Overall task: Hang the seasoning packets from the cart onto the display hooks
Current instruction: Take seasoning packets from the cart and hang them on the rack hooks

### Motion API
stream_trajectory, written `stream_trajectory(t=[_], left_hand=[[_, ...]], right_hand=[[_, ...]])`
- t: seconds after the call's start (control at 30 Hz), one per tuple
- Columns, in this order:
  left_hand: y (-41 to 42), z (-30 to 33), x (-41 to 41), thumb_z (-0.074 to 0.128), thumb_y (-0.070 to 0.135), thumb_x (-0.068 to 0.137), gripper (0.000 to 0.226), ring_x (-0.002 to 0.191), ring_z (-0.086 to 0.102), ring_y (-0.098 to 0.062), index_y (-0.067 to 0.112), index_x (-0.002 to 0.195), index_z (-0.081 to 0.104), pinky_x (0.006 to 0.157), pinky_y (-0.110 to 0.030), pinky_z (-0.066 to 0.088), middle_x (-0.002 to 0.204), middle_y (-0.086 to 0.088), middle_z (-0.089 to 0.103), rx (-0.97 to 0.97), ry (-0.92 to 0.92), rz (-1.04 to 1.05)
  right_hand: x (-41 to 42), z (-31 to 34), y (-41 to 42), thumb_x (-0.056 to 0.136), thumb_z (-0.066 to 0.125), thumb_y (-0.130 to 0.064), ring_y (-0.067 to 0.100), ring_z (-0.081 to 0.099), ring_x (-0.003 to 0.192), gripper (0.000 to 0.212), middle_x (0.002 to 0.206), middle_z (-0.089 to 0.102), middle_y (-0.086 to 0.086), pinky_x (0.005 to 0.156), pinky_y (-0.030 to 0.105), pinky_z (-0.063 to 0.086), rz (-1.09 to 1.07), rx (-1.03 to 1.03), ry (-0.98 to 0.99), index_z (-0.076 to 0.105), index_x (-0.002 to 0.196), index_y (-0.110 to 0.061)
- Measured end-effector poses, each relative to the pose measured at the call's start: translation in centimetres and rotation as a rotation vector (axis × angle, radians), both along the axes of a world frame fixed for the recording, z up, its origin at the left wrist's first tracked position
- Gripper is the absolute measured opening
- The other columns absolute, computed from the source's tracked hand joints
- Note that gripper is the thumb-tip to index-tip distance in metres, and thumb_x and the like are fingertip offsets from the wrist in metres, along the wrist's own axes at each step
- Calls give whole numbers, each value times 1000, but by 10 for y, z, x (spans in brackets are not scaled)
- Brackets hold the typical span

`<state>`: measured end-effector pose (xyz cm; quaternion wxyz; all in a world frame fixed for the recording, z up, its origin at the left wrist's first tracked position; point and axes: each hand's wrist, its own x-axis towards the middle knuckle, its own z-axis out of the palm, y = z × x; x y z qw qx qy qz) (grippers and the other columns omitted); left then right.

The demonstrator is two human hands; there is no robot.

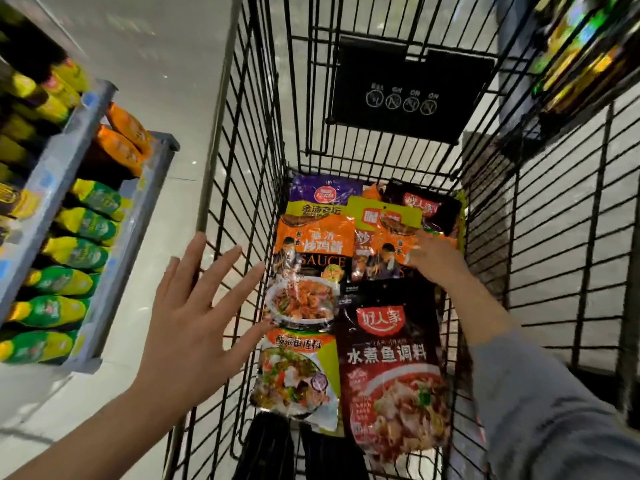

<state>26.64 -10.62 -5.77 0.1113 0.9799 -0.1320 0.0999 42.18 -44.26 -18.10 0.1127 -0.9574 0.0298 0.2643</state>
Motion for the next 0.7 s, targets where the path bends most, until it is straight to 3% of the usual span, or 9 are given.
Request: stream_trajectory(t=[0.13, 0.17, 0.3, 0.43, 0.7], left_hand=[[-2, 2, -1, 61, 48, 82, 61, 143, 20, -40, 22, 136, 50, 103, -66, 30, 145, -7, 45, 50, 10, -6], [-2, 3, -1, 61, 48, 83, 61, 143, 21, -40, 23, 137, 49, 103, -66, 29, 145, -6, 44, 59, 11, -1], [-4, 4, 0, 58, 48, 85, 57, 143, 20, -40, 22, 135, 50, 108, -63, 26, 144, -7, 45, 86, 5, 16], [-5, 4, 1, 57, 48, 85, 56, 143, 20, -41, 21, 134, 51, 108, -63, 27, 143, -9, 47, 94, 1, 9], [-4, 1, 2, 57, 49, 84, 58, 142, 19, -42, 22, 134, 50, 102, -67, 32, 141, -11, 48, 72, -8, -21]], right_hand=[[50, -68, -33, 73, 48, -55, 40, 52, 113, 75, 125, 54, 20, 91, 47, 47, 91, -147, 88, 36, 140, -24], [54, -77, -38, 74, 46, -53, 40, 51, 113, 75, 124, 54, 21, 92, 48, 47, 108, -173, 115, 33, 142, -24], [49, -56, -29, 88, 52, -27, 41, 44, 120, 57, 131, 45, 23, 99, 45, 41, 60, -264, 80, 33, 141, -14], [54, -49, -38, 89, 51, -29, 34, 35, 126, 45, 133, 41, 15, 102, 44, 32, 60, -411, 36, 46, 131, -16], [24, -8, -33, 86, 55, -22, 33, 58, 103, 23, 106, 66, 13, 90, 41, 39, -113, -138, -243, 67, 106, -19]])
